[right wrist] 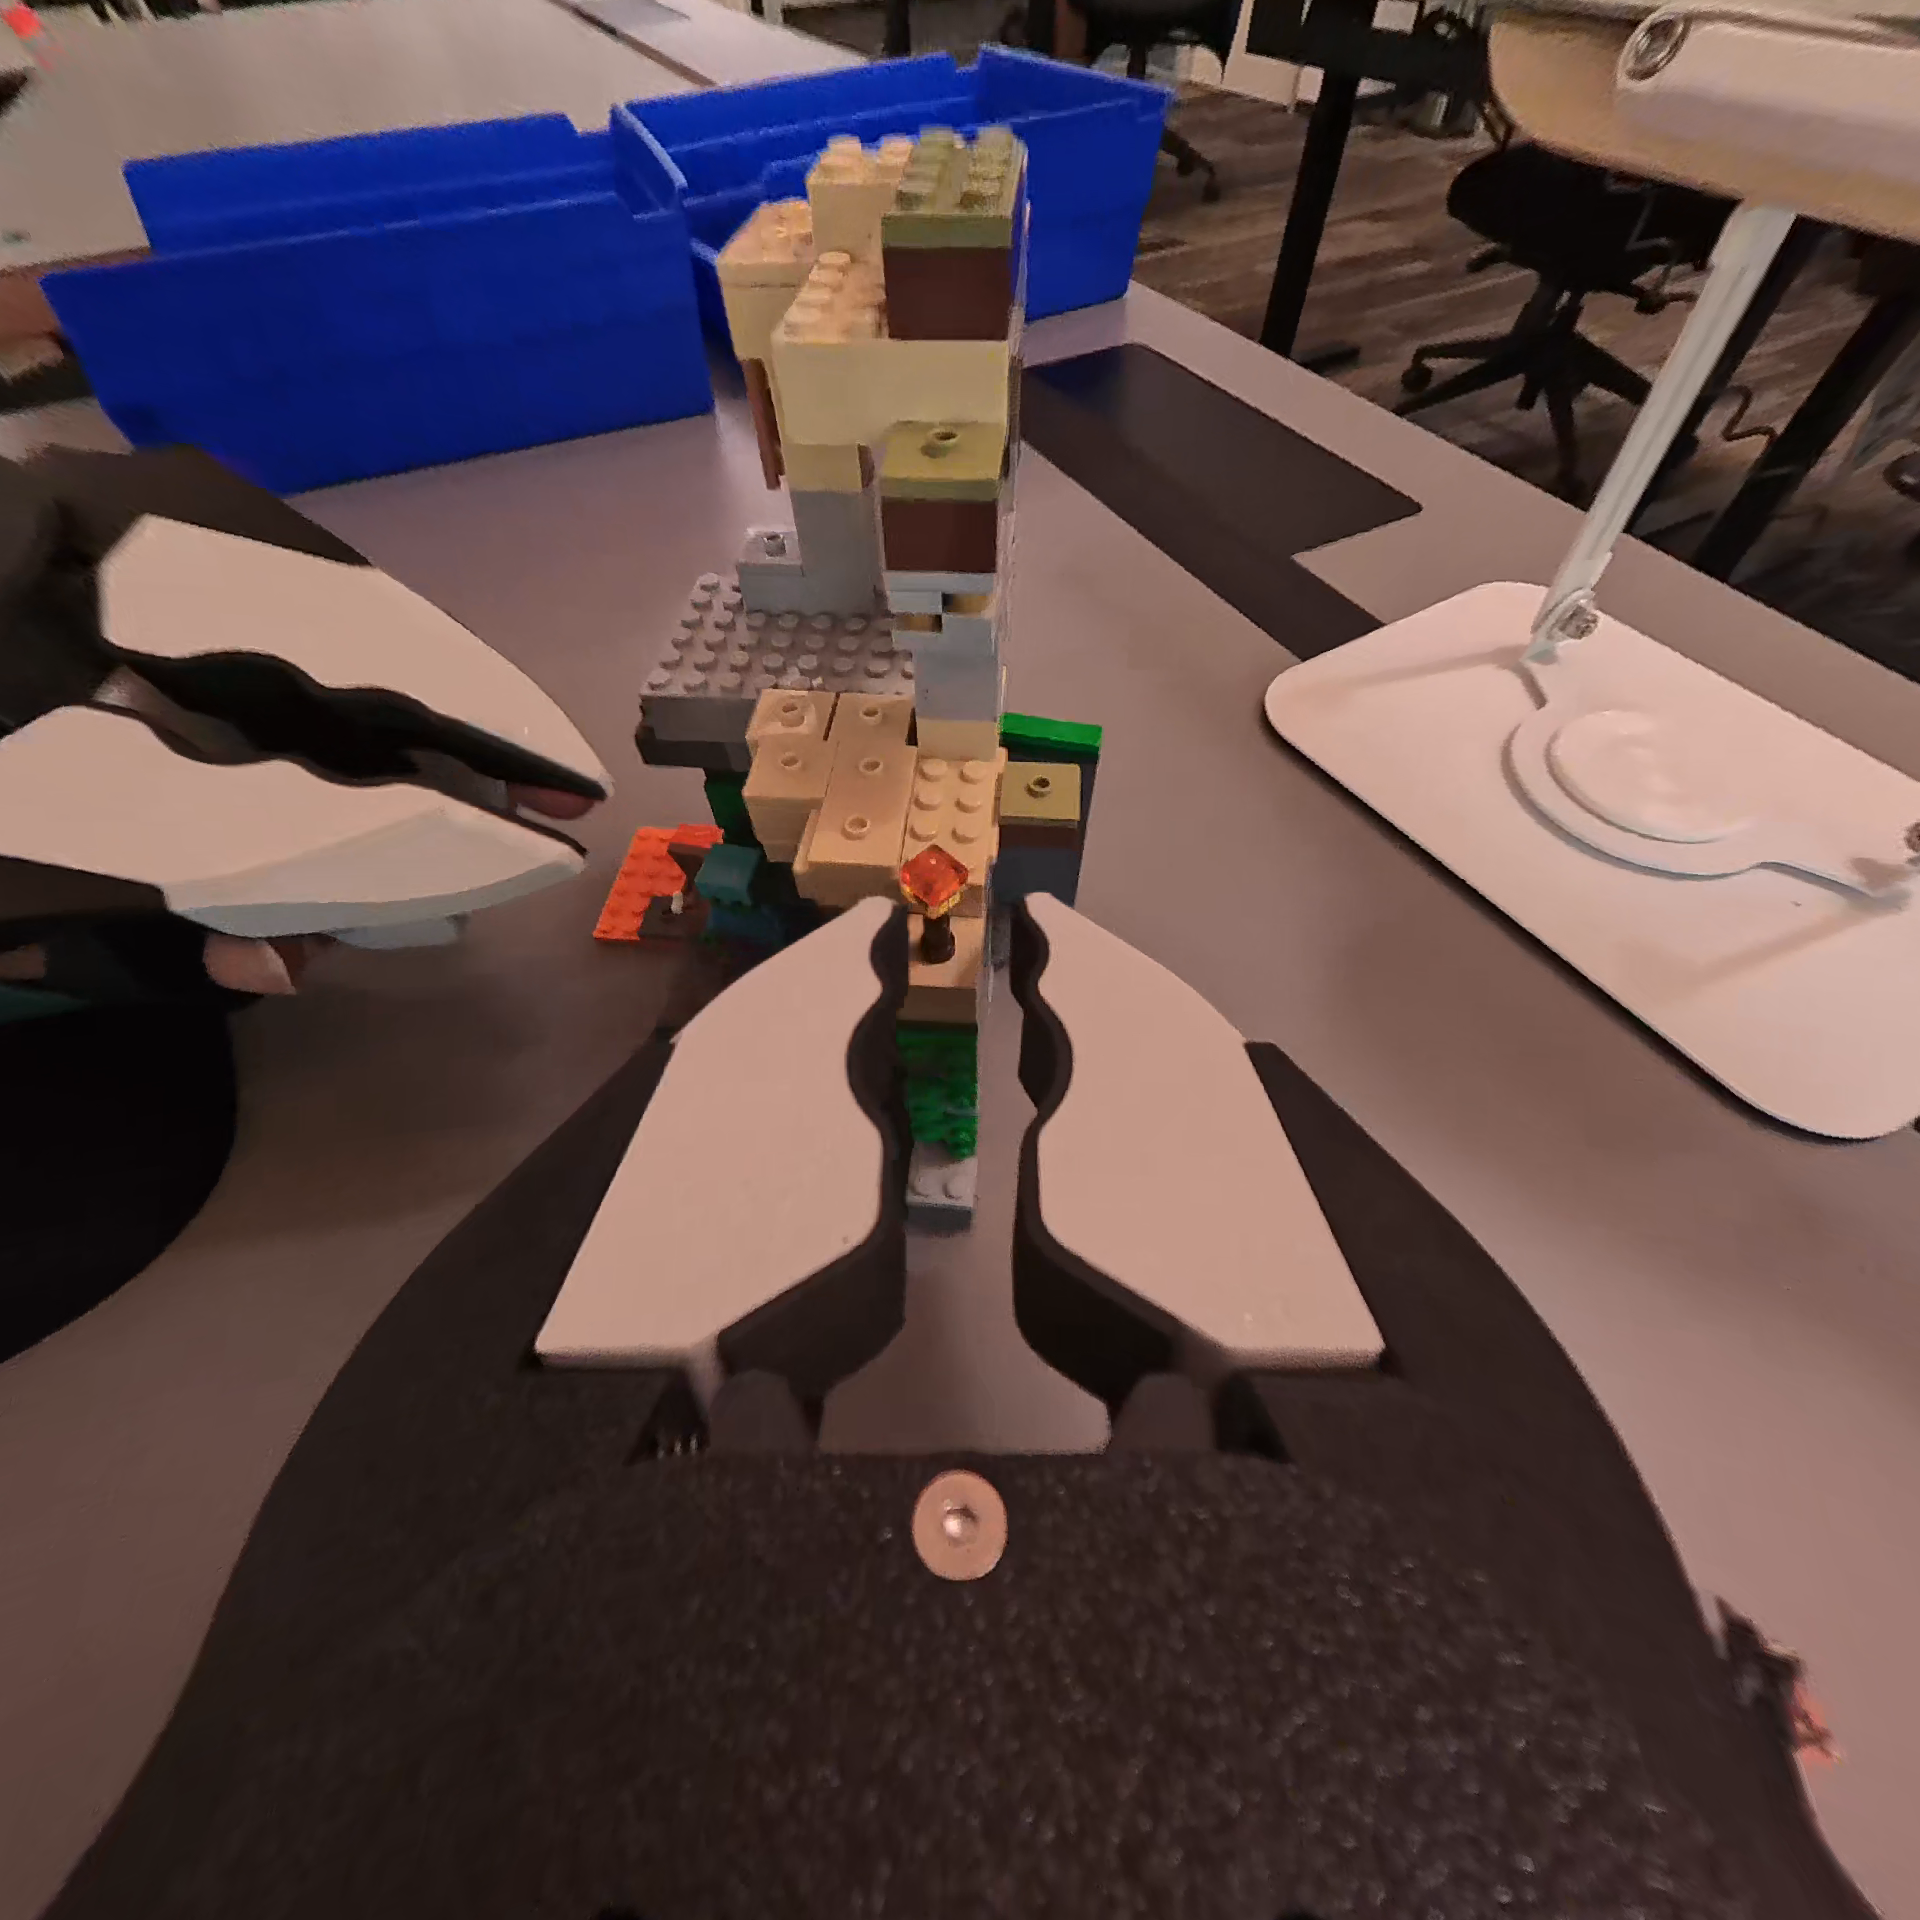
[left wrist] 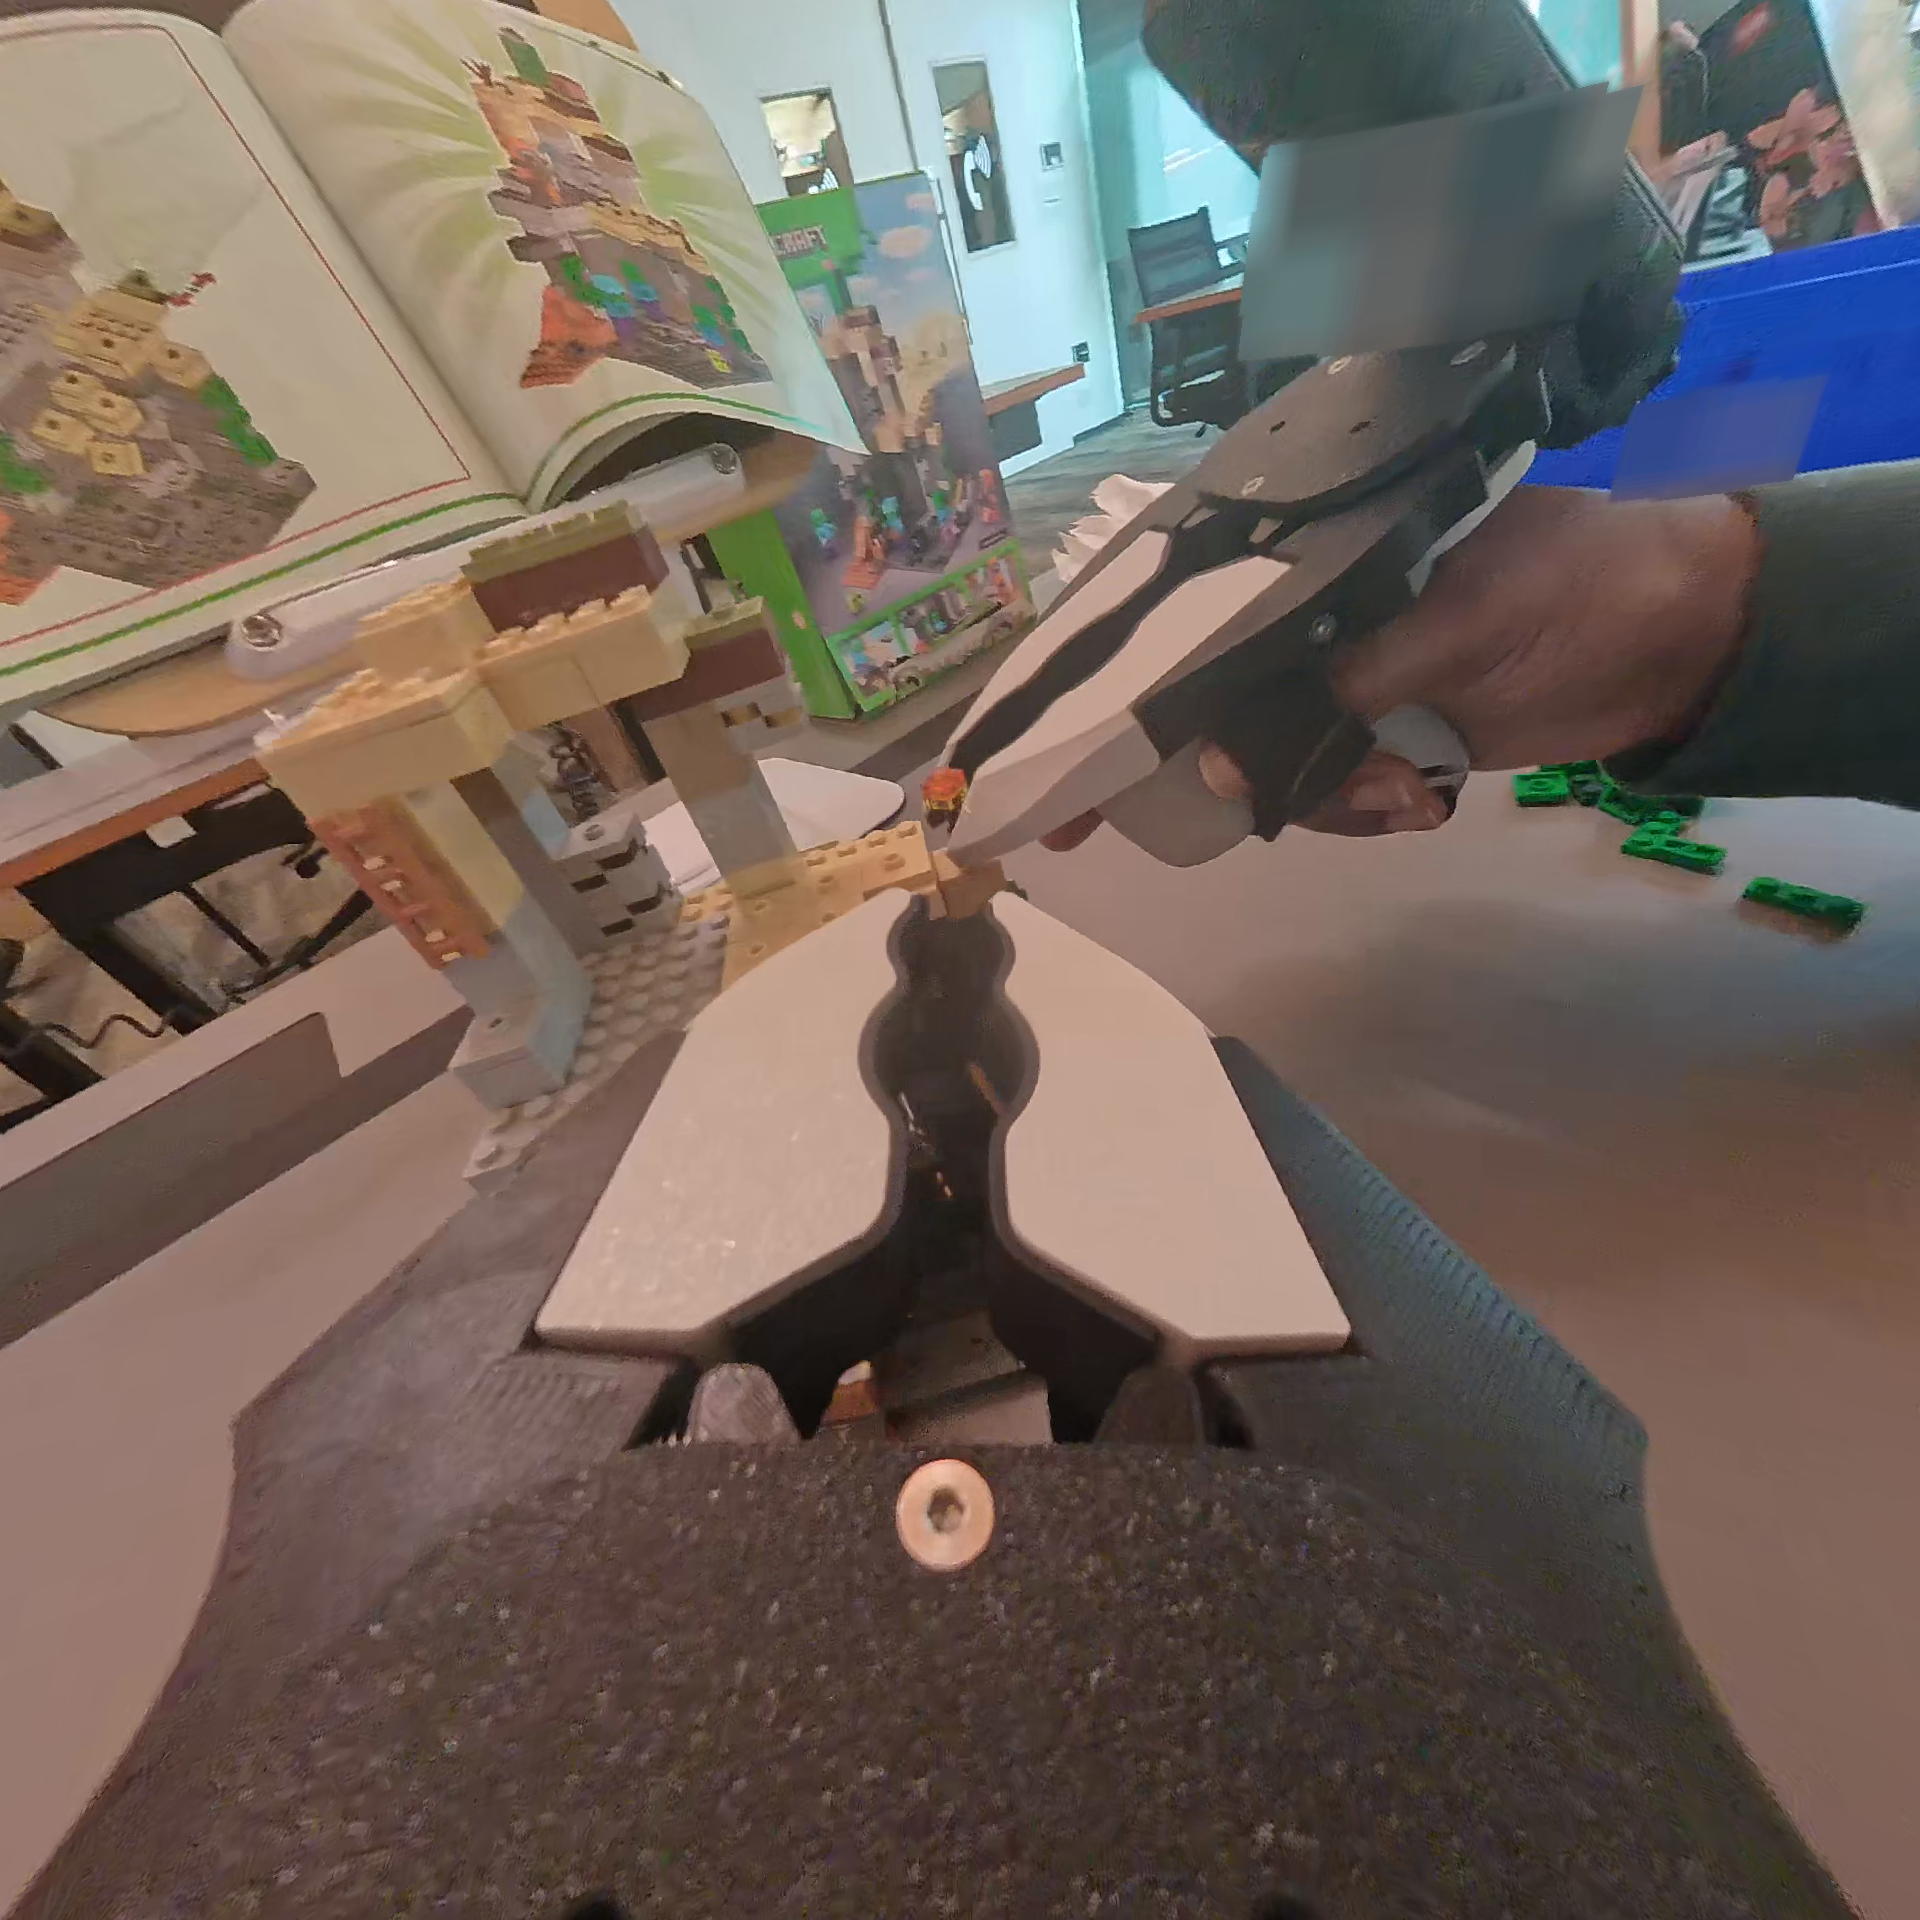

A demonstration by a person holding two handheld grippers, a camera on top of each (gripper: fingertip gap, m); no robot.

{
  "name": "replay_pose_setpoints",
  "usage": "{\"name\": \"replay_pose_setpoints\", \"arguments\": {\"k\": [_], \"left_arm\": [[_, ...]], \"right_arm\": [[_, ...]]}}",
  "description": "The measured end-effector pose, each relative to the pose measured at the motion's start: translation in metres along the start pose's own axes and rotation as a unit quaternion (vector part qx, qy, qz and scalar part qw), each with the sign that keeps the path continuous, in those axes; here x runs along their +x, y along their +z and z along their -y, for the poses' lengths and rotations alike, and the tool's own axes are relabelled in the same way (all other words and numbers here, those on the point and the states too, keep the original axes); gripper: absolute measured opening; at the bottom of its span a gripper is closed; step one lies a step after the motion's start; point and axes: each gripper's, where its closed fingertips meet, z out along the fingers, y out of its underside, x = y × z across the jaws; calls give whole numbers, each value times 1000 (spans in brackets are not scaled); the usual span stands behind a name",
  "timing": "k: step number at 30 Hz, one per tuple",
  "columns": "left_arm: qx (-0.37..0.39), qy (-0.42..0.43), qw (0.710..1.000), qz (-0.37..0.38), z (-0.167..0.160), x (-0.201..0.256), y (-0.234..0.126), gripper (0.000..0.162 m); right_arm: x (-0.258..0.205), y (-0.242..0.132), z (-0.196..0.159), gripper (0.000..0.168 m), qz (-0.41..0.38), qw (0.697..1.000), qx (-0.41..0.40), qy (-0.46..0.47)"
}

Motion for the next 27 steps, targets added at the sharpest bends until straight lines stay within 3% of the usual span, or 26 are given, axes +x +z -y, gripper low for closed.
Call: {"name": "replay_pose_setpoints", "arguments": {"k": [3, 12, 20, 27], "left_arm": [[-4, 30, 999, 16, -1, -3, 5, 10], [-78, 104, 989, 64, -4, -20, 29, 4], [-151, 126, 980, 39, -9, -13, 31, 15], [-232, 247, 941, 26, -22, -12, 37, 26]], "right_arm": [[-4, 2, 0, 5, 16, 1000, -5, -12], [-5, 3, 1, 4, 42, 999, 23, 7], [-8, 2, 0, 4, 39, 999, 21, -15], [-11, 2, 0, 4, 44, 999, 17, -13]]}}
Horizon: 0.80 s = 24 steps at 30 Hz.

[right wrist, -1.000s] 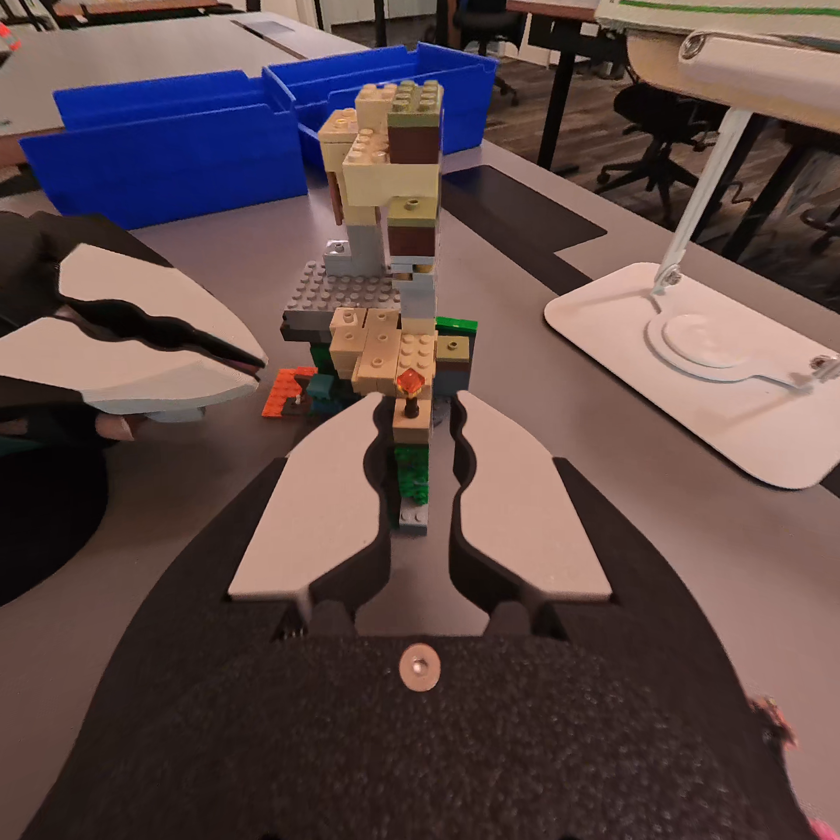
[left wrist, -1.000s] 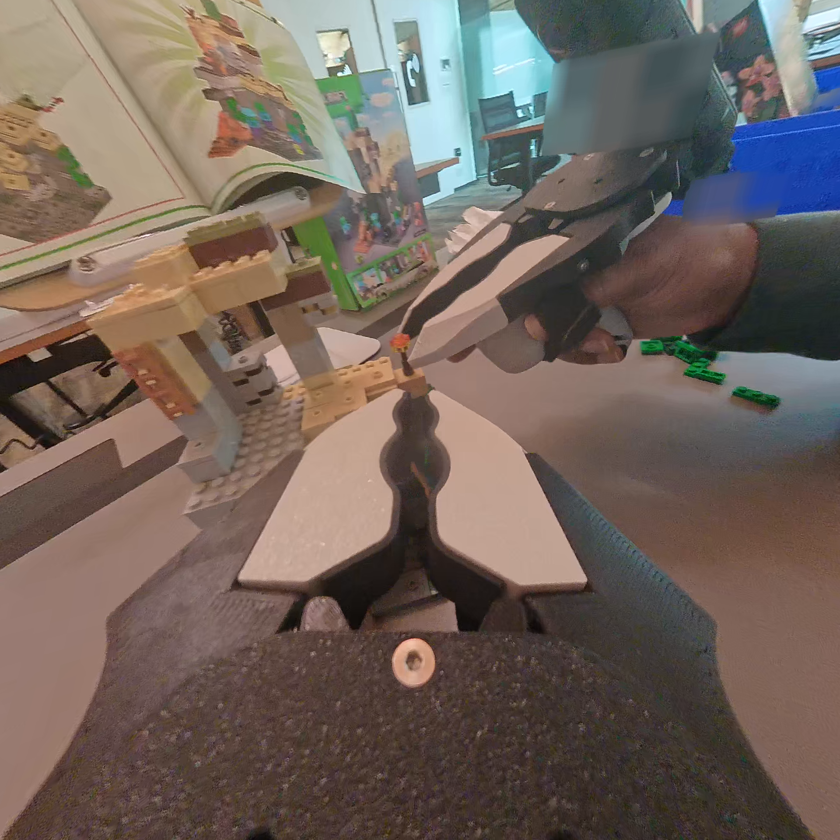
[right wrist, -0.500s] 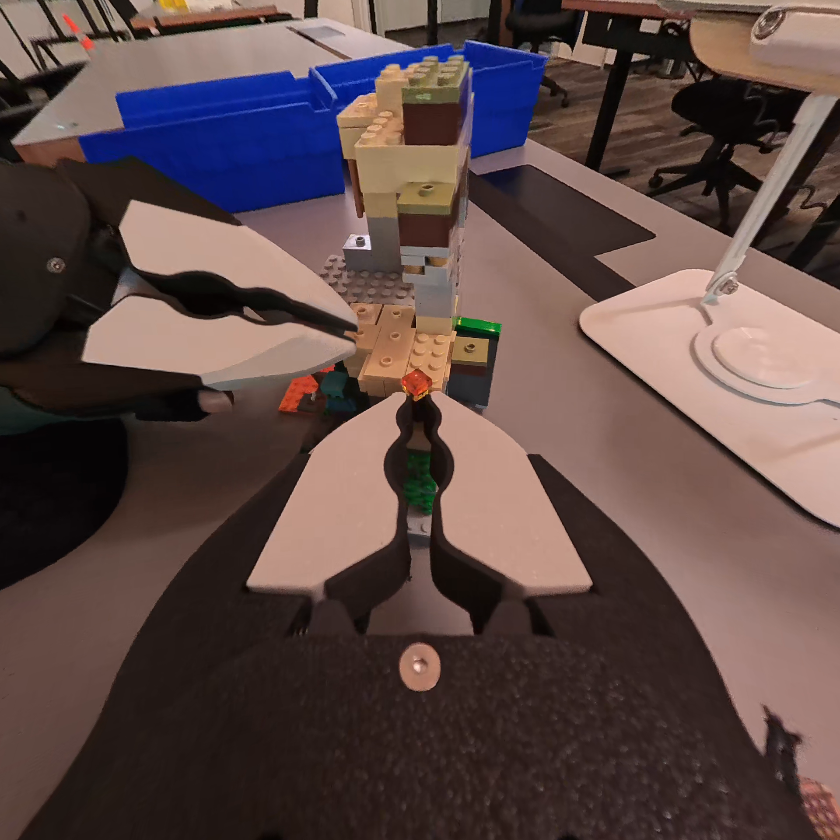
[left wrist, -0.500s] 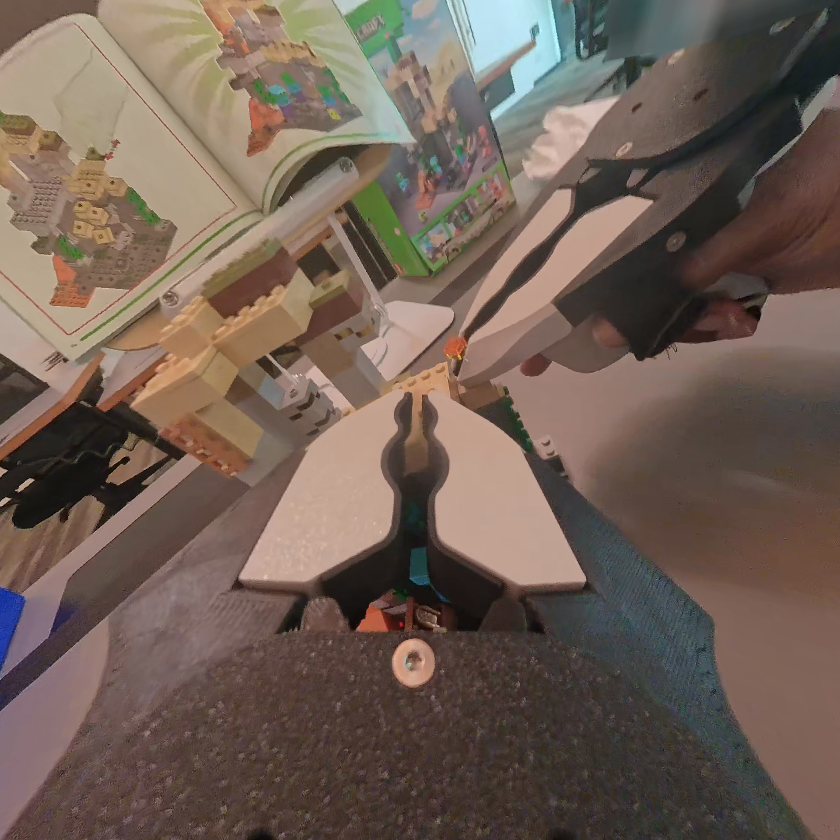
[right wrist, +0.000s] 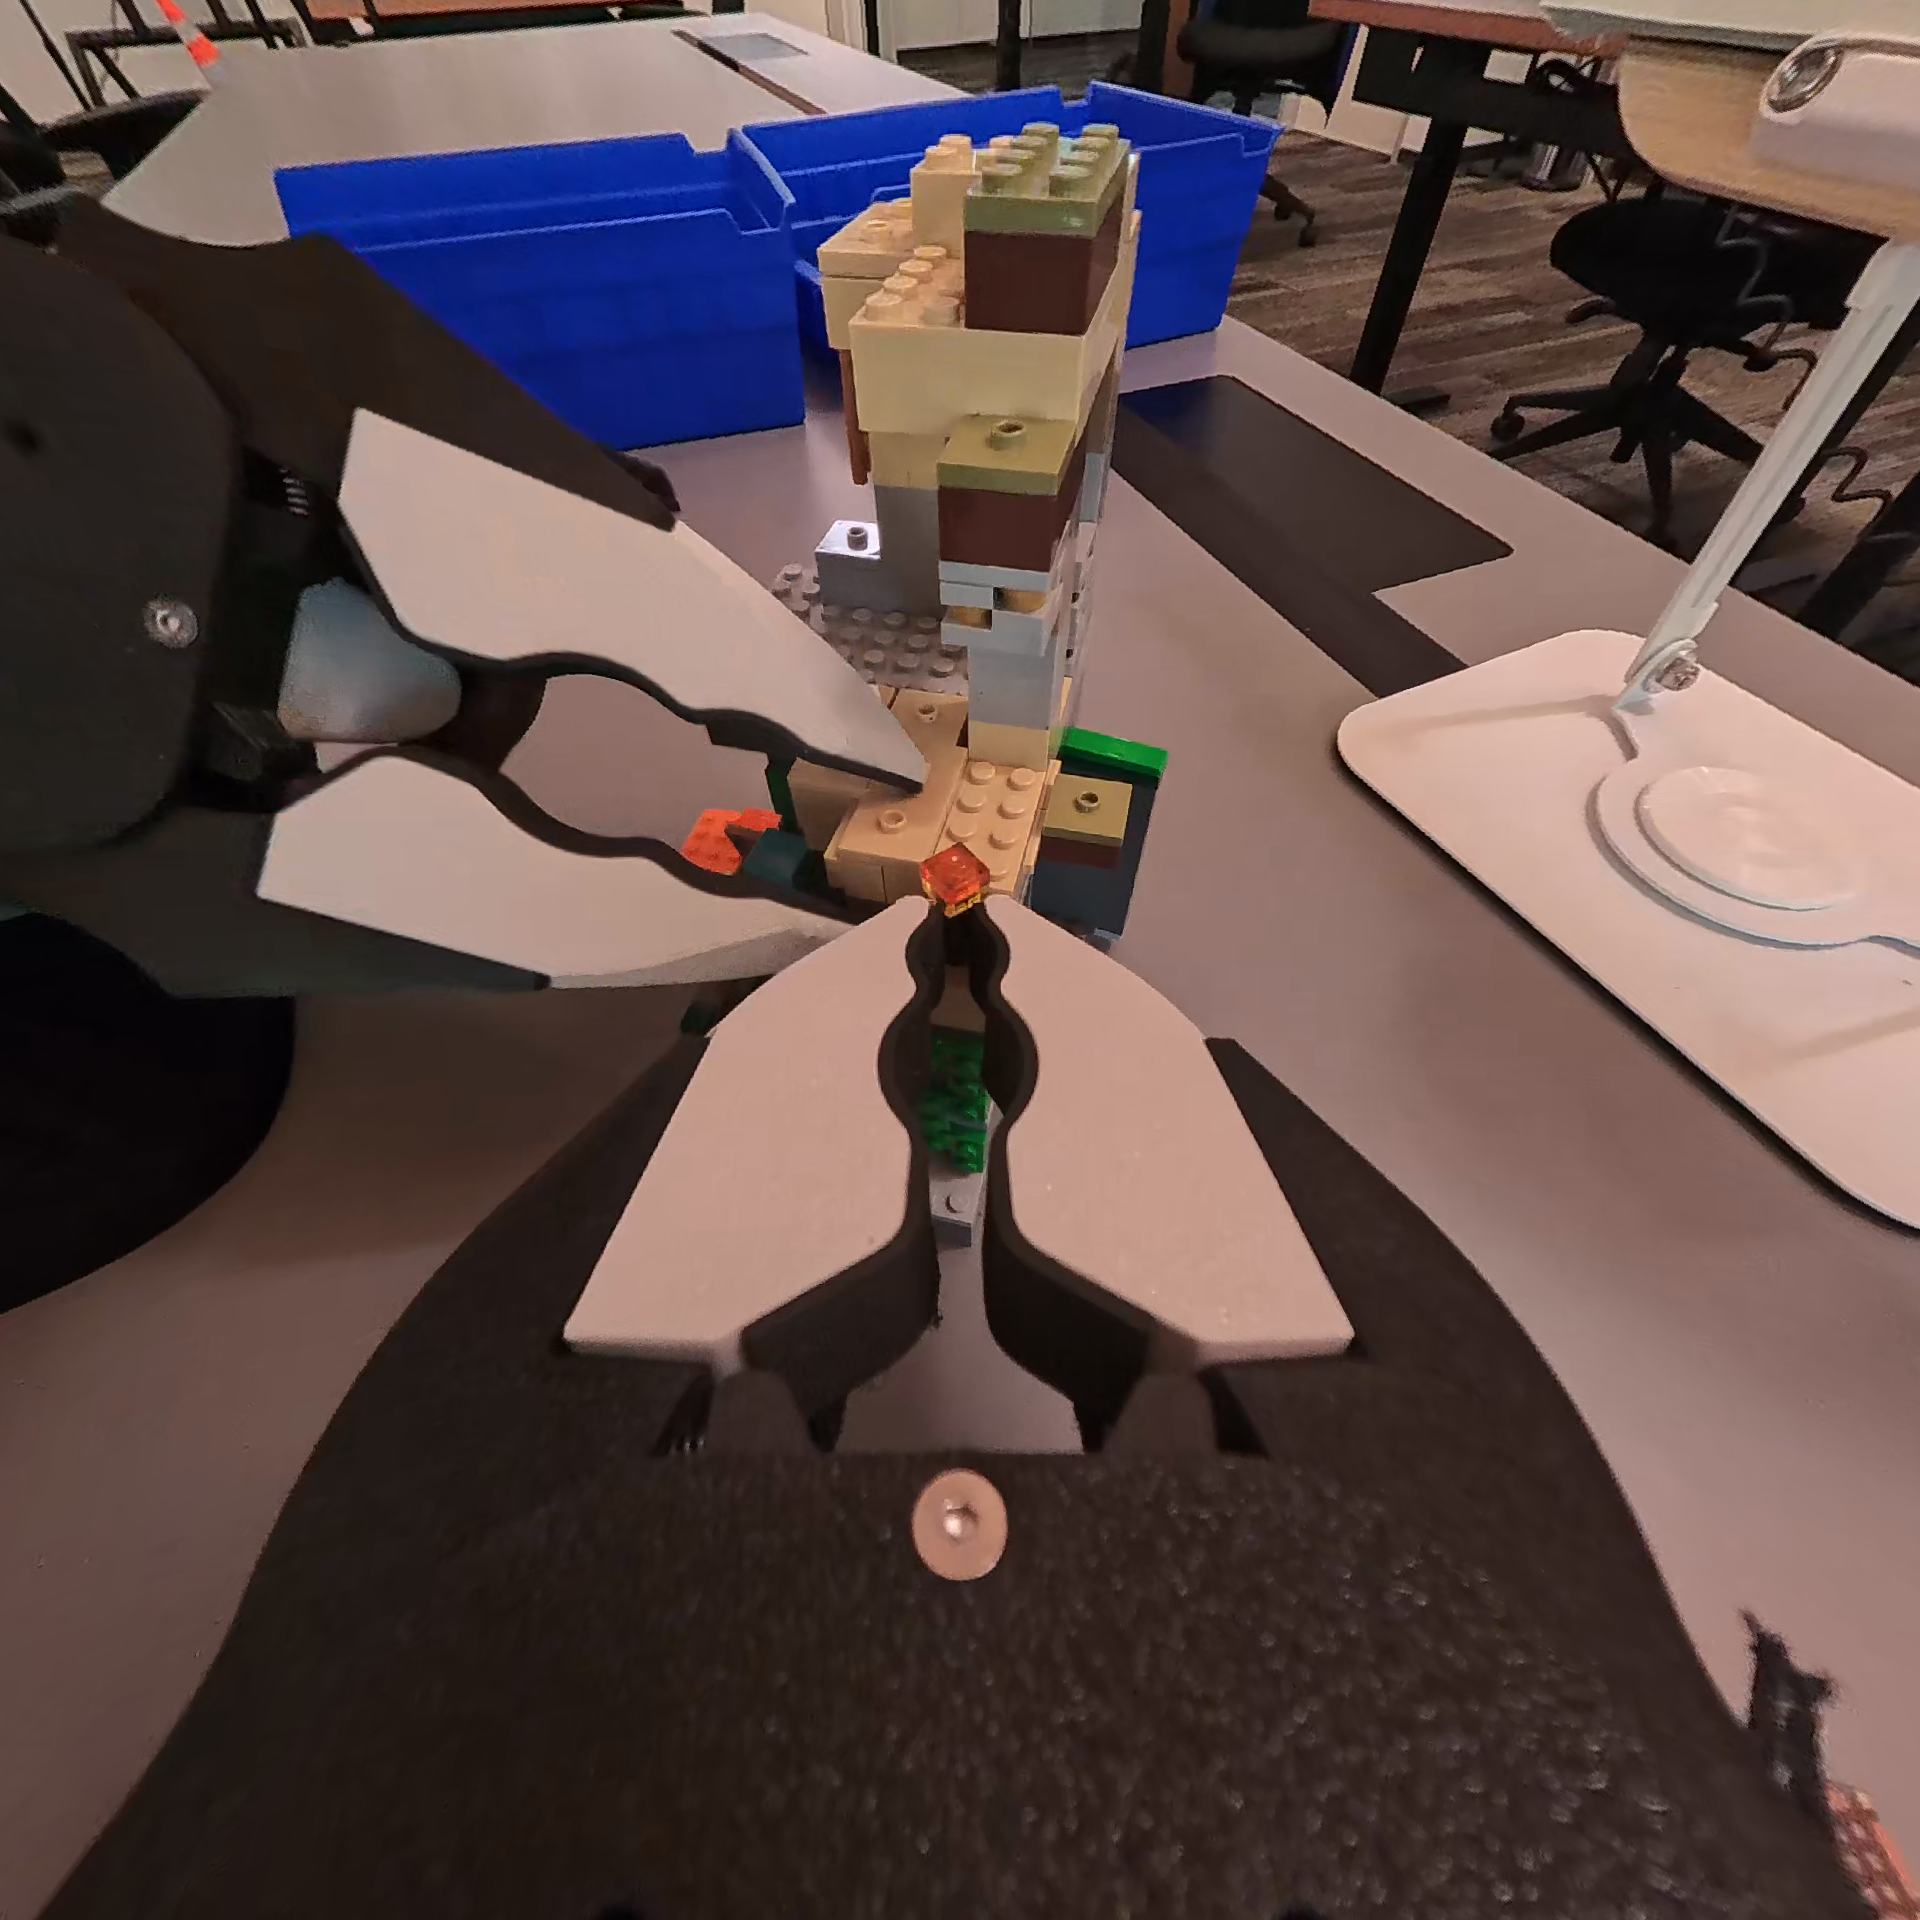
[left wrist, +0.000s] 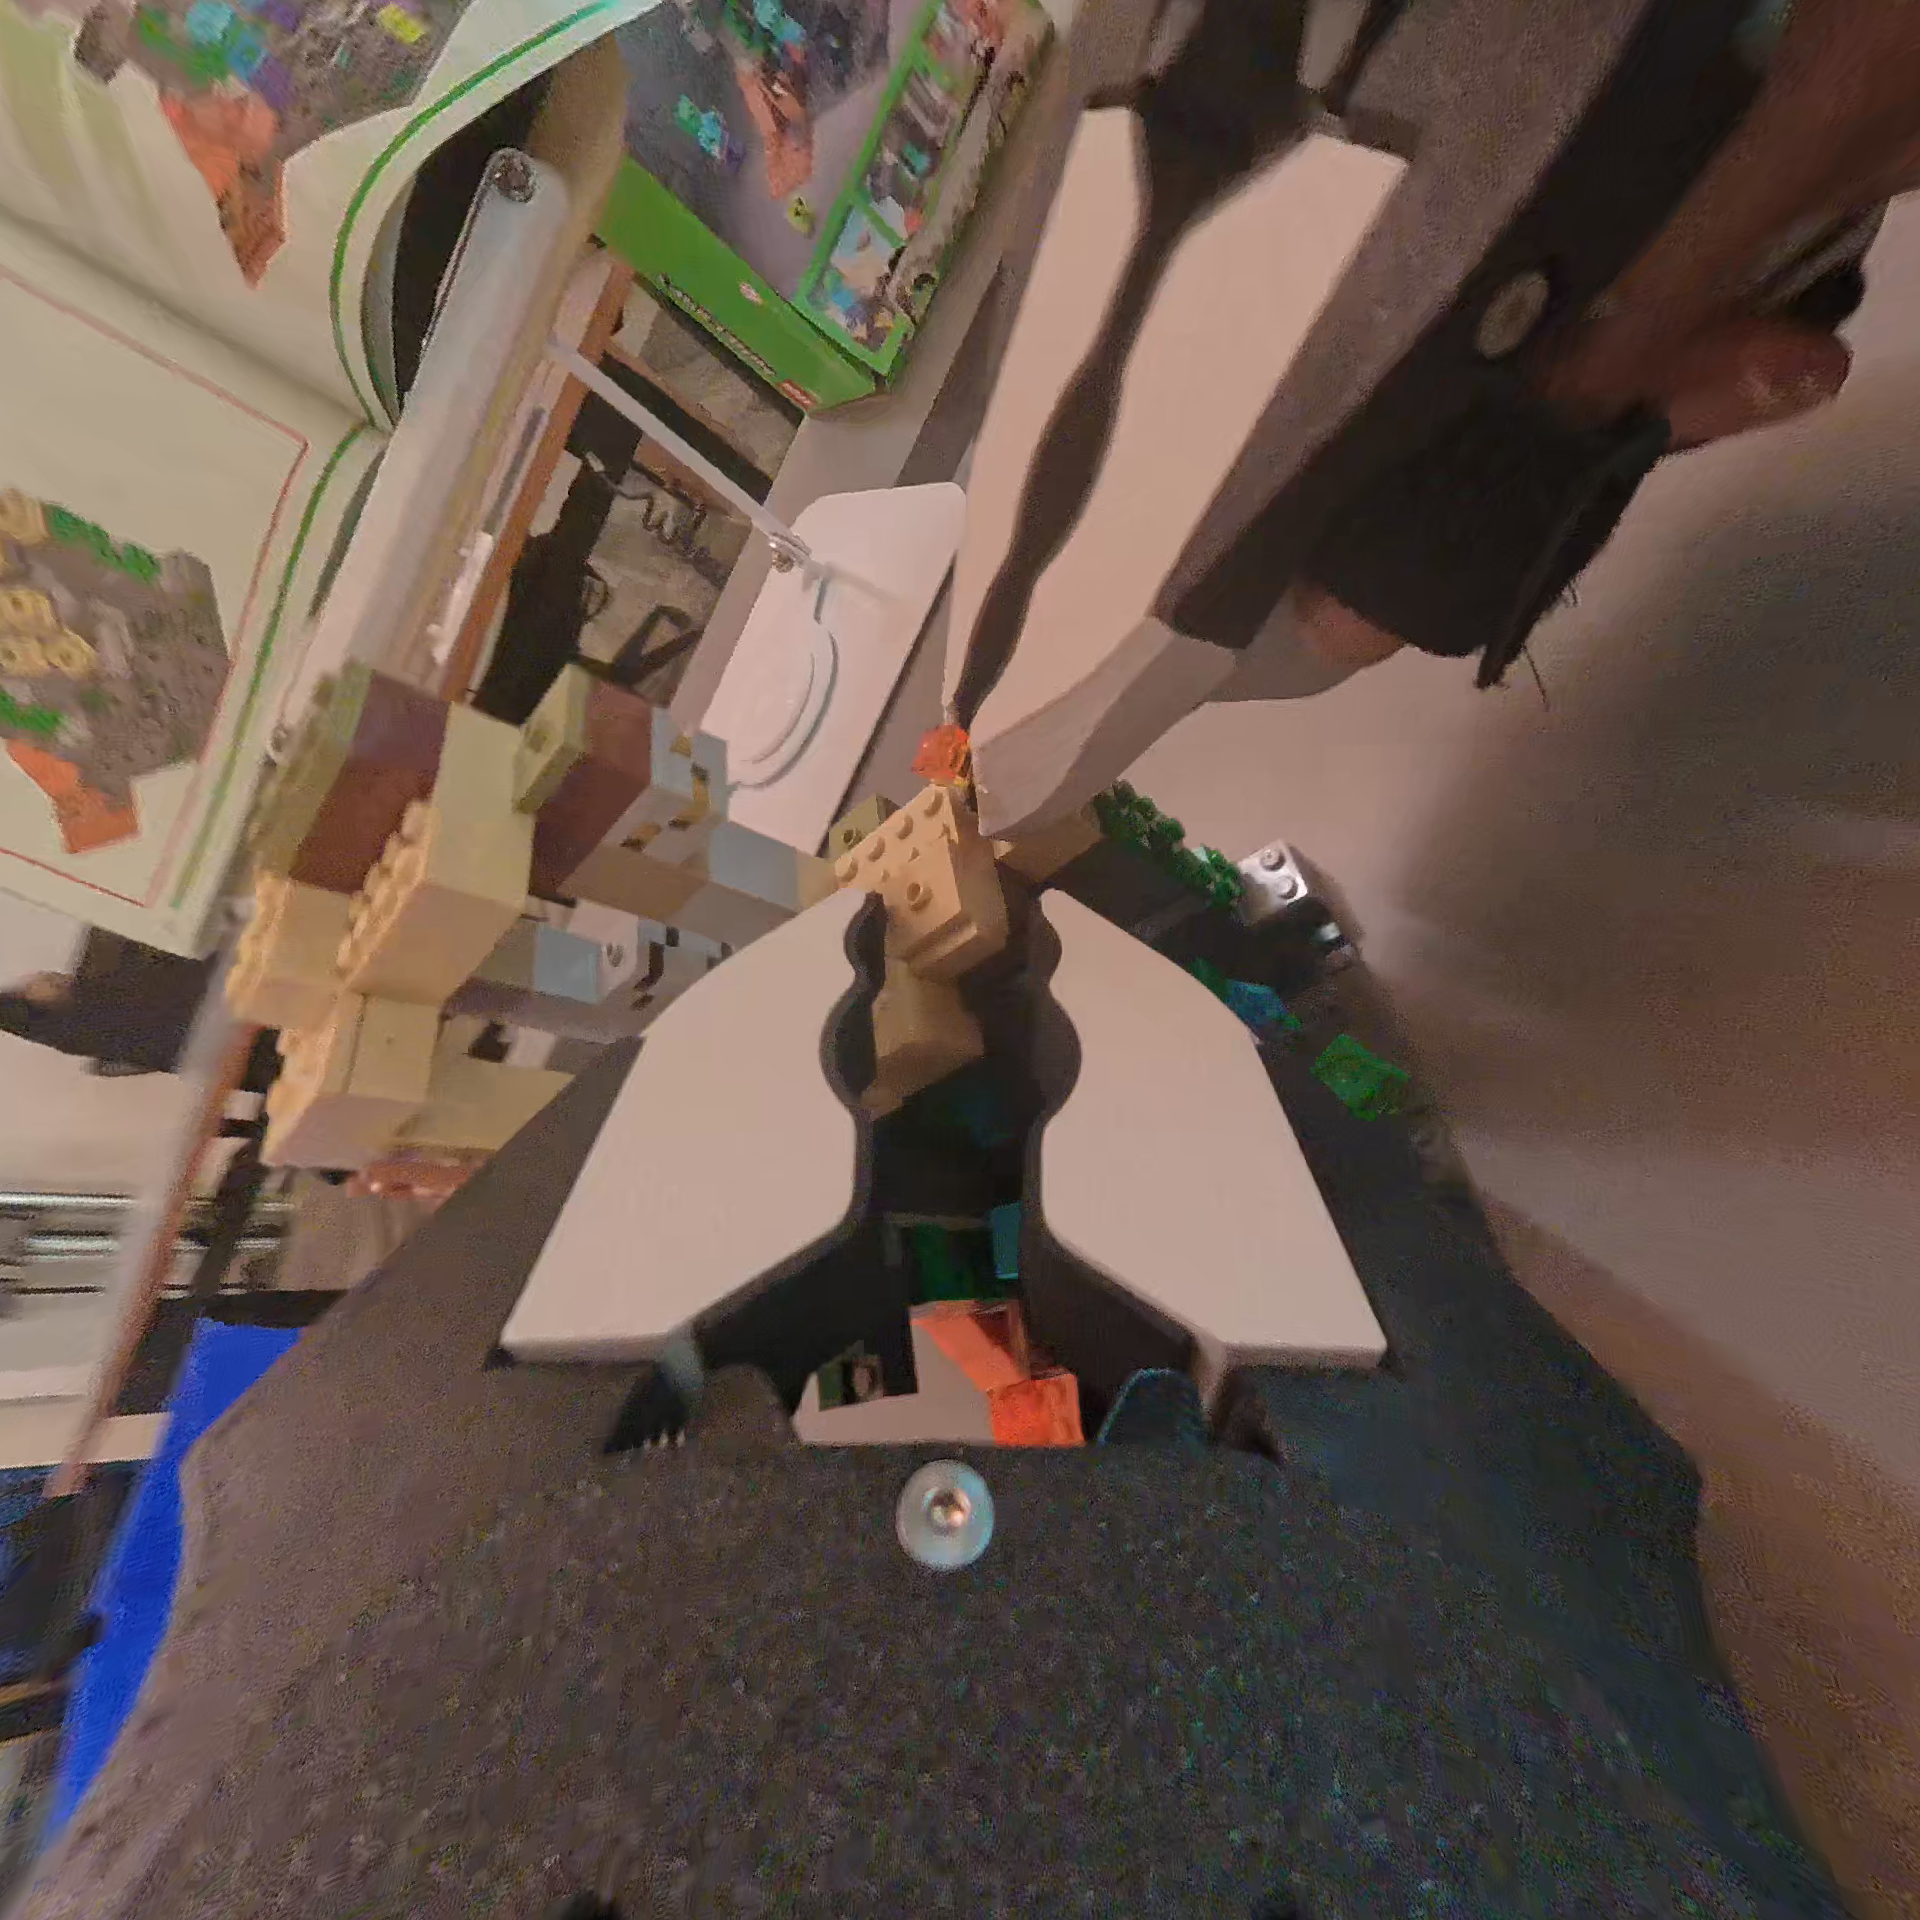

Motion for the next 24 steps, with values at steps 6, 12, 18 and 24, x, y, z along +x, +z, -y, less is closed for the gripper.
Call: {"name": "replay_pose_setpoints", "arguments": {"k": [6, 12, 18, 24], "left_arm": [[-18, 110, 993, 34, 0, 3, -1, 24], [-31, 119, 992, 29, 0, 3, -2, 24], [-33, 115, 993, 26, 0, 3, -2, 24], [-21, 80, 996, 25, 1, 3, -2, 23]], "right_arm": [[-3, -1, 0, 4, 10, 1000, 0, 11], [-5, -2, 2, 3, 13, 1000, 22, 4], [3, -38, 61, 4, -13, 991, 131, -4], [37, -79, 46, 4, -68, 993, 93, 25]]}}
